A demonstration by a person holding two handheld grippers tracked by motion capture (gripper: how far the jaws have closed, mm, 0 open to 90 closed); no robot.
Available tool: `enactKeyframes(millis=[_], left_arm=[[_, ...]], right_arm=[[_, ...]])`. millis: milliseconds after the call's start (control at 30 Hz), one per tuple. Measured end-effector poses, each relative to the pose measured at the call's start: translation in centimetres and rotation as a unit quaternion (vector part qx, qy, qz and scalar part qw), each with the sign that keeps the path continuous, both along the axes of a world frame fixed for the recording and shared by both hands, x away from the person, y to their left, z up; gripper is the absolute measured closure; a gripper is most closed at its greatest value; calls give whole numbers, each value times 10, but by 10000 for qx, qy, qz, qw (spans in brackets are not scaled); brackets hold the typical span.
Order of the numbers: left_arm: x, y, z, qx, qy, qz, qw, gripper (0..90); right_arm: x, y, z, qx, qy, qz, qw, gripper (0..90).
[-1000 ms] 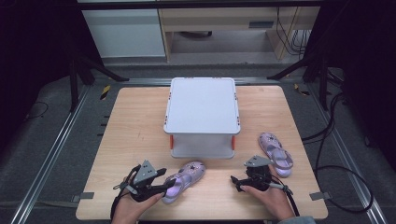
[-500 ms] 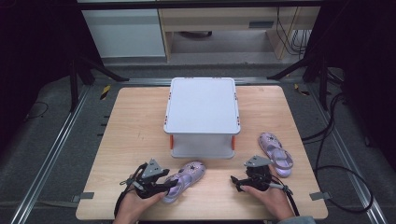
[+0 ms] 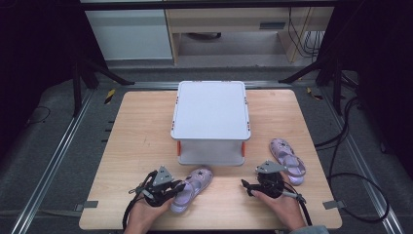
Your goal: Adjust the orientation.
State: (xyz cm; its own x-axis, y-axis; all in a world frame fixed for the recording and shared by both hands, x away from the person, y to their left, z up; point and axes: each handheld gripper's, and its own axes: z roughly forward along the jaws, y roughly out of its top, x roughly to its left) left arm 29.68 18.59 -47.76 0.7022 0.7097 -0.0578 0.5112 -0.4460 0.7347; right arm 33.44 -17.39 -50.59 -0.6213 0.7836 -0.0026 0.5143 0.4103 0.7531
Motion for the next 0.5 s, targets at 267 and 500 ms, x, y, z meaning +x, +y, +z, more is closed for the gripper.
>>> enactKeyframes(millis=[267, 500], left_arm=[[-1, -2, 4, -96, -25, 84, 9999, 780], [-2, 4, 13, -331, -113, 235, 9991, 783]], right_arm=[[-3, -4, 9, 52, -178, -140, 9997, 302], [-5, -5, 15, 101, -287, -190, 9994, 347]])
